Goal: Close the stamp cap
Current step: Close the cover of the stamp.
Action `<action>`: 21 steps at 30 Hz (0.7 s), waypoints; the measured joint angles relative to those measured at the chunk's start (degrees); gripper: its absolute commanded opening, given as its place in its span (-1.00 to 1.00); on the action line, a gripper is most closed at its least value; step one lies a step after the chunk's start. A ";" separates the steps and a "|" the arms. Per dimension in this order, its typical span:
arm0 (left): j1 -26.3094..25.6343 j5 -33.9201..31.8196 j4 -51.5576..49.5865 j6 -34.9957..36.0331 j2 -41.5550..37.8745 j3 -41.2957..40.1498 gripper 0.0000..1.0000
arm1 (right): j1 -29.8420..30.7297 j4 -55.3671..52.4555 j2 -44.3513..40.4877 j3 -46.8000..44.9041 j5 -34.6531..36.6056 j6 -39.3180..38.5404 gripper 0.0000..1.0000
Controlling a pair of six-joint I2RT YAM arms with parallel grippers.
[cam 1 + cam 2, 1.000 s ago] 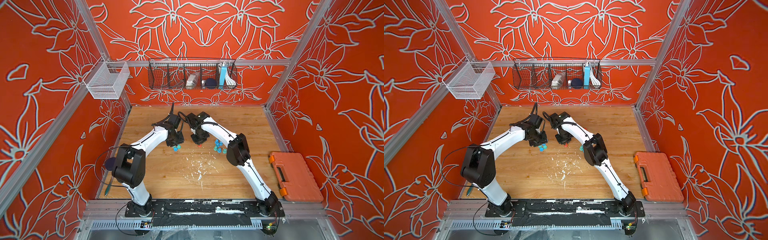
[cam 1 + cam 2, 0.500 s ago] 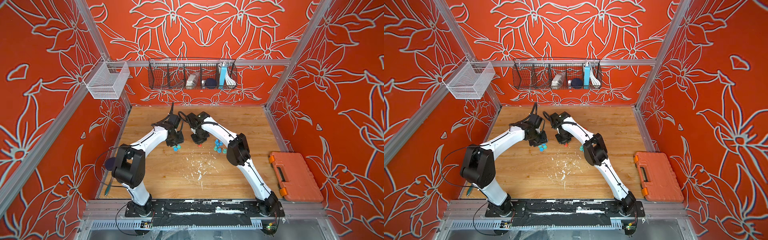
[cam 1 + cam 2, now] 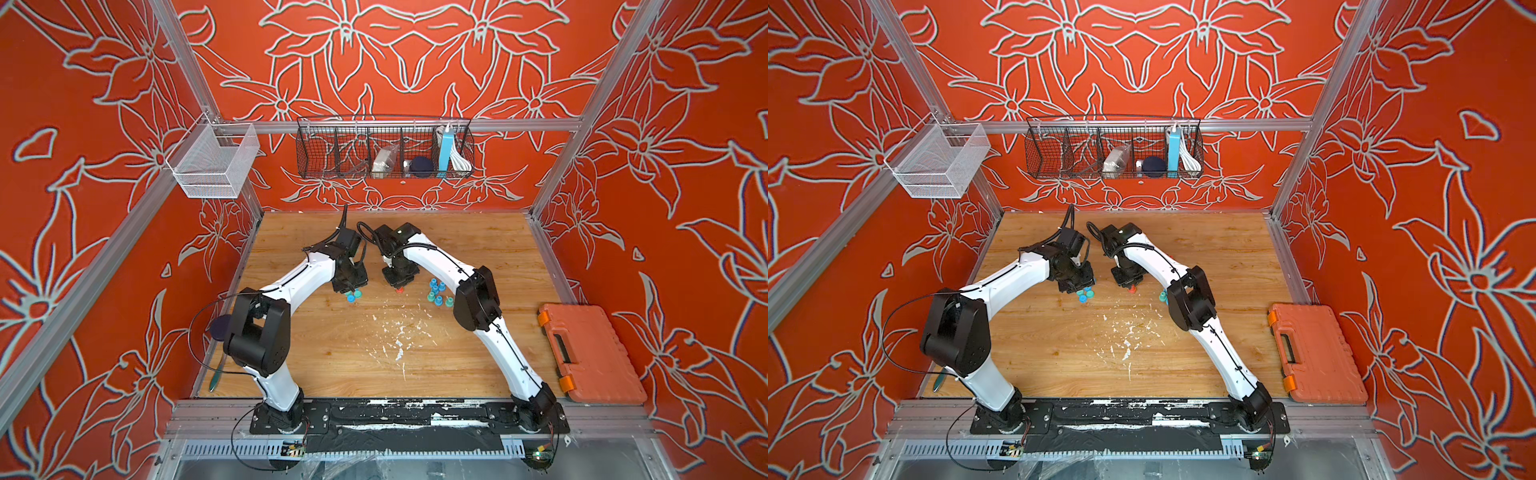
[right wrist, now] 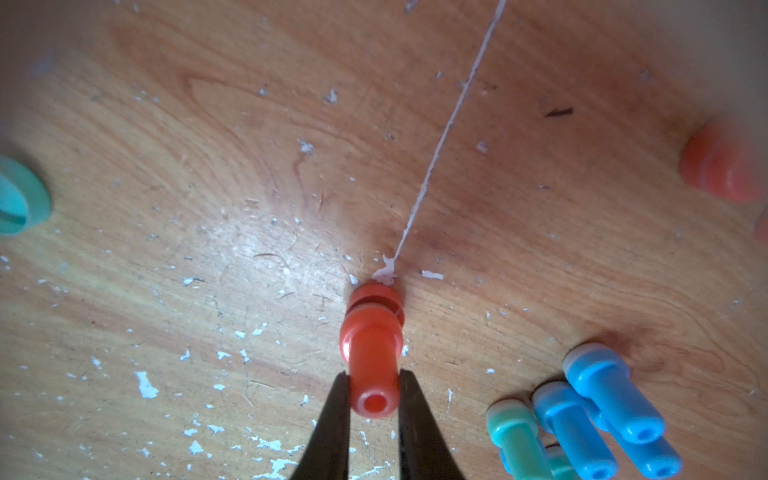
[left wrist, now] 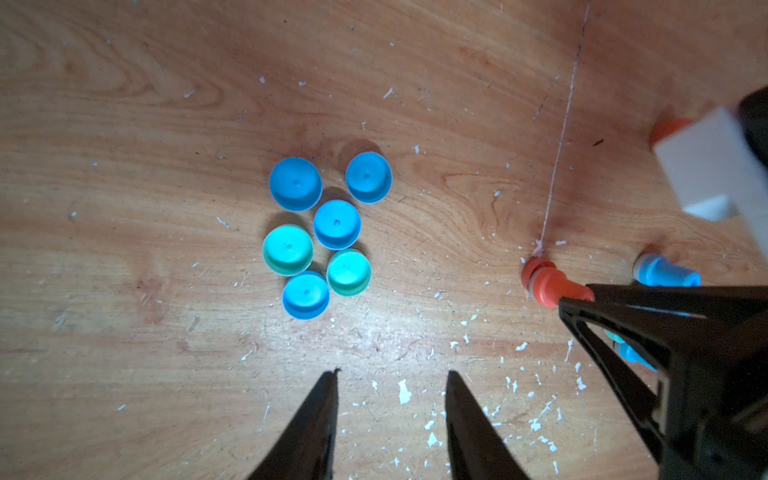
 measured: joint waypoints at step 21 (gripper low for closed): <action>0.02 0.17 0.00 0.02 0.57 0.31 -0.13 | -0.61 -0.04 0.00 0.96 -0.35 0.00 -0.77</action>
